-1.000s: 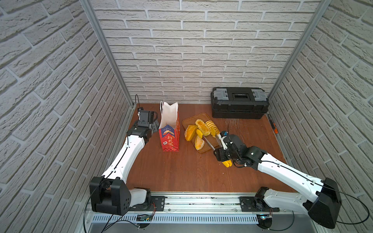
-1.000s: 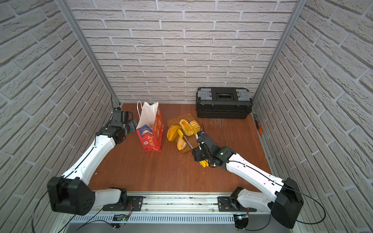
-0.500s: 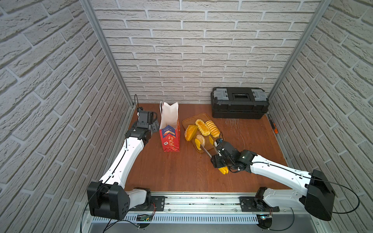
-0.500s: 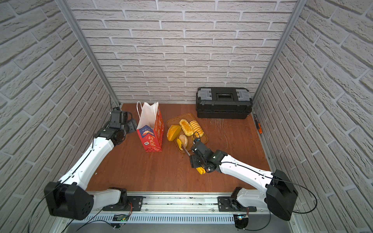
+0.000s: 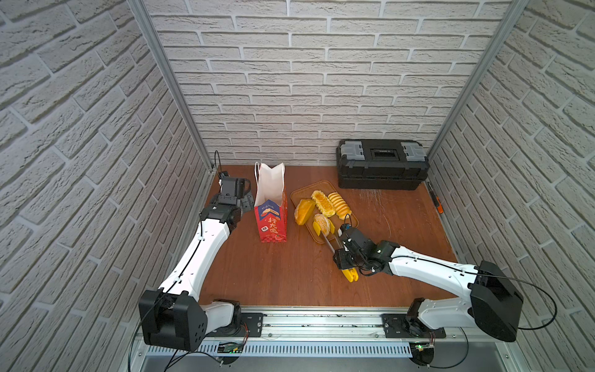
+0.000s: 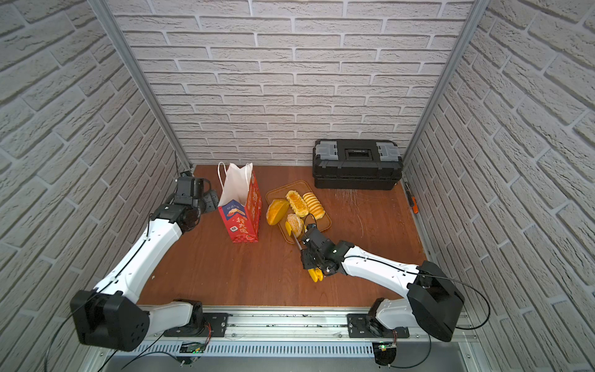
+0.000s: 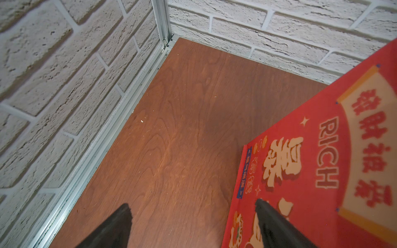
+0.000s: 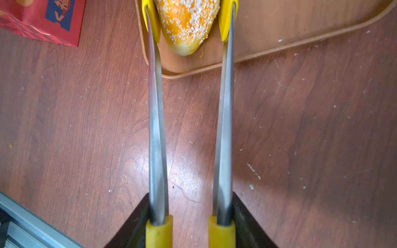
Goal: Pack bread into a paper bag
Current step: Pick up the fake bread from the plate.
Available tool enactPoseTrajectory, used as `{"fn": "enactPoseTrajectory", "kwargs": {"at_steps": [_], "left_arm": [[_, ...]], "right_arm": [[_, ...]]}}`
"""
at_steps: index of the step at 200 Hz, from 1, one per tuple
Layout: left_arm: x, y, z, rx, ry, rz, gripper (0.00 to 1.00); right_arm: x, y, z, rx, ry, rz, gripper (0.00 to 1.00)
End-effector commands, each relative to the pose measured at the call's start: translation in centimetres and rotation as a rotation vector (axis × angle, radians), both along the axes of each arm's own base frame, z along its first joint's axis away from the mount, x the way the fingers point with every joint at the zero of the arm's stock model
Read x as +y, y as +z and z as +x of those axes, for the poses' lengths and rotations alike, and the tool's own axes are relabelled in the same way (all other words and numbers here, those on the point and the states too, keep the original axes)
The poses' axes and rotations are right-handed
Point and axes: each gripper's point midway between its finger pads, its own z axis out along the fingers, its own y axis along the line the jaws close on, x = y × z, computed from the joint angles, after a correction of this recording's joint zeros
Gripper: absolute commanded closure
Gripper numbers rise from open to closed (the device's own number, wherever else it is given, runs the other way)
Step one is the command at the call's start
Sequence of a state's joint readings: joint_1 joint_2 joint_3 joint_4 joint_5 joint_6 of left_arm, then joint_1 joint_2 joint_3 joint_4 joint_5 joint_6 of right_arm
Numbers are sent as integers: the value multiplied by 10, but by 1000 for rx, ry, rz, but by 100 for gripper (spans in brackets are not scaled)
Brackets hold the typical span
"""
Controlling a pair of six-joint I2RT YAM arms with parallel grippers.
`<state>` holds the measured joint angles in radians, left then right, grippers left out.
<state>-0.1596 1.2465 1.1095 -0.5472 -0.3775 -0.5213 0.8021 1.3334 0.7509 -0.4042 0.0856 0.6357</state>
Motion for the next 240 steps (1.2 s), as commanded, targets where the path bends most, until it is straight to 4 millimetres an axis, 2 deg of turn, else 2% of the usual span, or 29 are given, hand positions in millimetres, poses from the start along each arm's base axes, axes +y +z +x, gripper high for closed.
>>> {"fn": "enactPoseTrajectory", "kwargs": {"at_steps": [1, 42, 65, 96, 116, 151, 186, 215, 240], "left_arm": [[-1, 2, 1, -14, 6, -1, 8], [0, 4, 2, -15, 6, 4, 8], [4, 16, -3, -31, 17, 25, 8], [13, 42, -13, -99, 45, 48, 7], [17, 52, -18, -129, 63, 54, 7], [22, 57, -26, -130, 85, 72, 7], [32, 75, -38, -190, 134, 79, 7], [34, 75, -41, -196, 152, 78, 6], [34, 71, -40, -180, 155, 78, 6]], "right_arm": [[17, 15, 10, -48, 18, 64, 51], [17, 22, 11, -66, 21, 66, 62], [13, 42, 12, -106, 23, 70, 70], [2, 94, 17, -223, 19, 83, 85], [-8, 123, 19, -294, 18, 69, 89], [-16, 159, 22, -373, 35, 41, 91], [-14, 229, 32, -553, 74, 74, 91], [11, 278, 36, -645, 147, 164, 92], [43, 316, 26, -704, 246, 270, 92]]}}
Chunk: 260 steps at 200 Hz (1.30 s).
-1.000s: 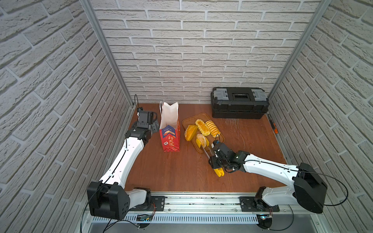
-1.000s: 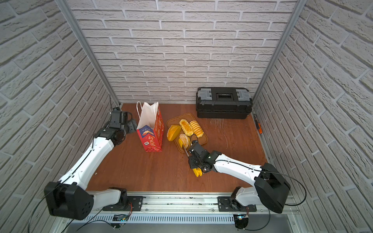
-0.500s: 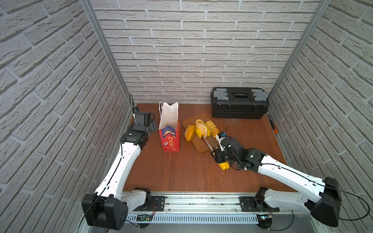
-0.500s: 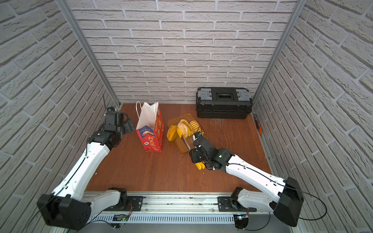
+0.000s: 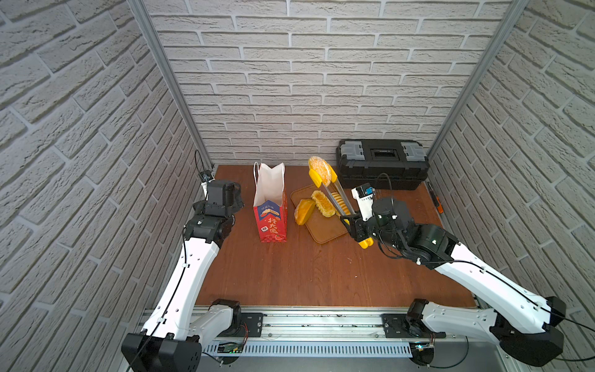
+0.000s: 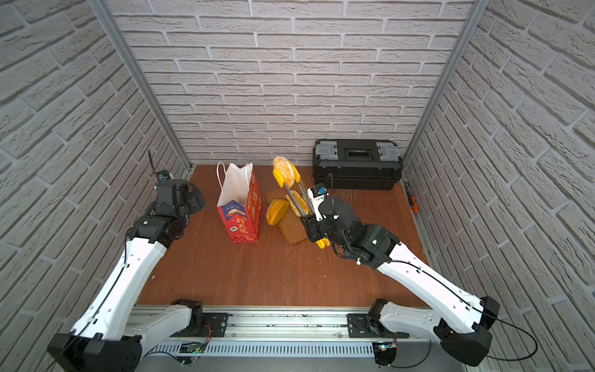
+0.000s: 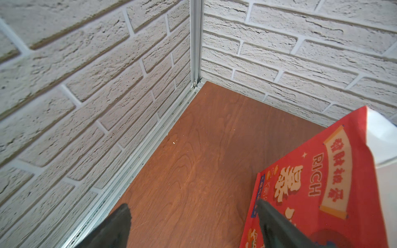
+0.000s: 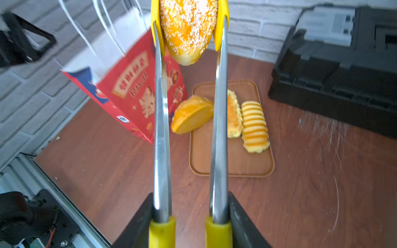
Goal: Pack bread into a paper bag
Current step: Pick up the fake bread from the plate, then place the fake bread in the paper bag.
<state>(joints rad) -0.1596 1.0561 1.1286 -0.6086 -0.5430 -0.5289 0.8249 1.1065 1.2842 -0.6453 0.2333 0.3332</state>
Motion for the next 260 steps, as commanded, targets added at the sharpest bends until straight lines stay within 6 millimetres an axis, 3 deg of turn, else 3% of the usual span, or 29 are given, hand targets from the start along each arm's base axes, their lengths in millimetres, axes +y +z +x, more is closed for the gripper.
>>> {"fn": "enactPoseTrajectory", "kwargs": {"at_steps": [1, 25, 50, 73, 108, 163, 260], "left_arm": [[2, 5, 0, -15, 22, 1, 6], [2, 3, 1, -14, 26, -1, 6], [2, 1, 3, -12, 26, -2, 6], [2, -1, 4, -3, 26, 1, 6], [3, -5, 4, 3, 28, 2, 6], [3, -8, 6, 13, 27, 3, 6], [4, -13, 8, 30, 28, 6, 5]], "right_arm": [[39, 61, -4, -154, 139, 126, 92], [76, 77, -19, -160, 270, 186, 92], [112, 65, -24, -123, 348, 170, 92], [130, 55, -22, -108, 363, 152, 92], [131, 42, -8, -115, 306, 115, 93], [123, 39, 3, -137, 244, 86, 93], [121, 3, 28, -98, 134, -14, 93]]}}
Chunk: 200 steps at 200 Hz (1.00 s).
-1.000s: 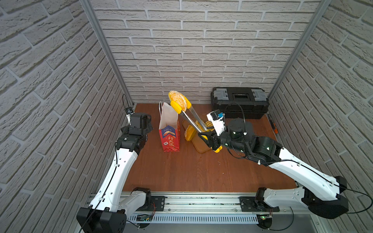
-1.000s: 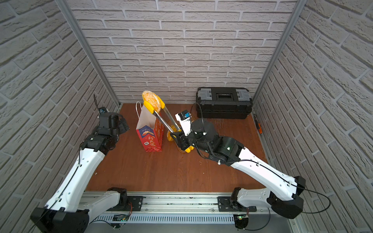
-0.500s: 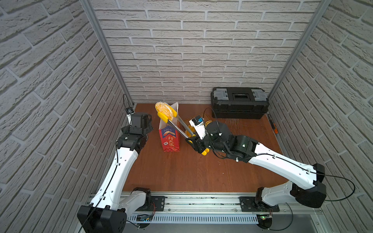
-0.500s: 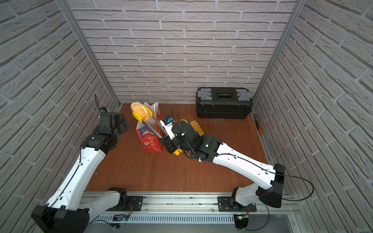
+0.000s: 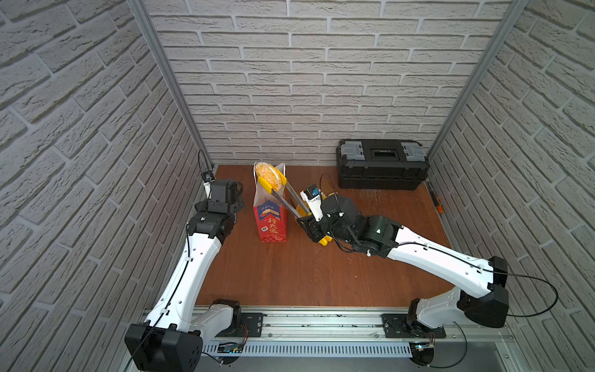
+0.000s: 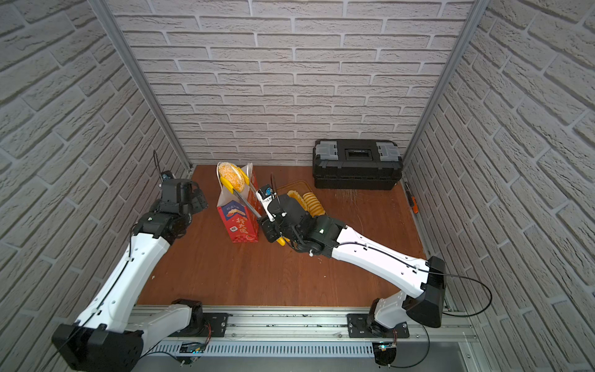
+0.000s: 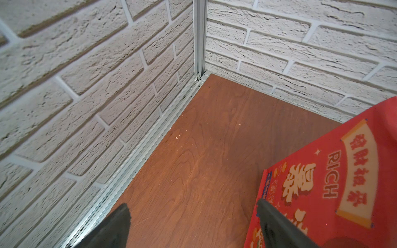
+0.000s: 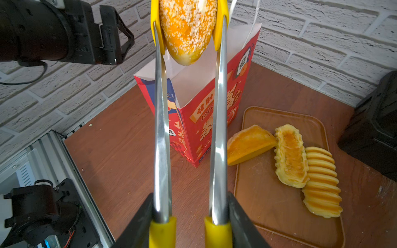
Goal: Pack bread into a paper bag
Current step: Place the fake bread in the paper bag.
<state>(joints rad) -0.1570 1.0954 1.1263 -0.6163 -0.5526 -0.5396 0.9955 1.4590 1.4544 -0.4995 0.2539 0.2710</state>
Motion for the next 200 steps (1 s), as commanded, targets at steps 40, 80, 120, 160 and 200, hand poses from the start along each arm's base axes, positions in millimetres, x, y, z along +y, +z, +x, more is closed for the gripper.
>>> {"fn": "enactPoseTrajectory", "kwargs": {"at_steps": [40, 80, 120, 160, 200], "left_arm": [[3, -3, 6, -6, 12, -2, 5], [3, -6, 8, 3, 12, -2, 5], [3, -8, 8, 7, 12, -4, 5], [3, -10, 8, 14, 15, -5, 5], [3, -8, 8, 8, 16, -10, 5]], "right_arm": [[3, 20, 18, -54, -66, 56, 82], [1, 19, 21, -62, -88, 62, 49], [1, 16, 21, -62, -90, 62, 36], [-2, 17, 19, -62, -93, 79, 45], [1, 36, 8, -112, -19, 163, 53]]}}
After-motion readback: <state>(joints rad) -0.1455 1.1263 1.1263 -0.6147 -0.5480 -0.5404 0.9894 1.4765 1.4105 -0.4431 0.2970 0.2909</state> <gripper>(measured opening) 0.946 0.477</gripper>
